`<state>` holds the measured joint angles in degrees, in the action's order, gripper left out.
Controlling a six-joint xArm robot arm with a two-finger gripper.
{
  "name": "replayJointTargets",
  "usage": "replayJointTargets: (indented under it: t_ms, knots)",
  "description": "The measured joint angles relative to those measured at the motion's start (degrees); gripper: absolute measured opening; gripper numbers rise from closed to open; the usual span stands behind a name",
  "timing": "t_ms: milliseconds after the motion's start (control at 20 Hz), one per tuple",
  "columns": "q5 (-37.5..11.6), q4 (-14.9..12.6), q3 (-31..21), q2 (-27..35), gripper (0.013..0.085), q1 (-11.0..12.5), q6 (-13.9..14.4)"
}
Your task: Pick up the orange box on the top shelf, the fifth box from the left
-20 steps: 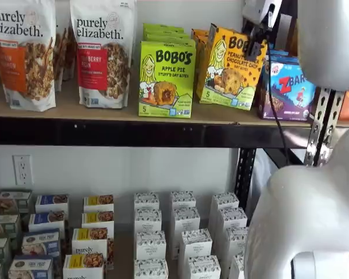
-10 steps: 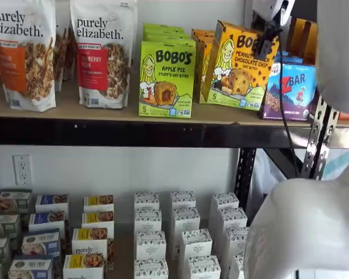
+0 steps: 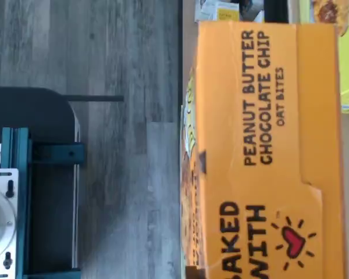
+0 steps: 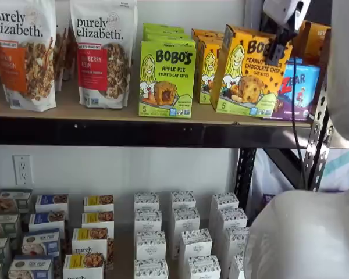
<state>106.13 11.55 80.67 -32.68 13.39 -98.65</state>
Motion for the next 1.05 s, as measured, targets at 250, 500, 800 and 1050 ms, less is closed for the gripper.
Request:
replayJointTargets:
  t_ms: [250,500,800,1050]
  knots:
    - [0.7,-0.7,-2.5,-2.8,0.0210,0.0,-0.2]
    - [1.2,-0.8,-4.5,-5.0,0.0210,-0.6,0.4]
    - [1.7,-1.0,-6.6,-7.2,0.0210,-1.6,1.3]
    - [1.0,-1.1,-8.3,-8.8,0.0210,-2.2,1.9]
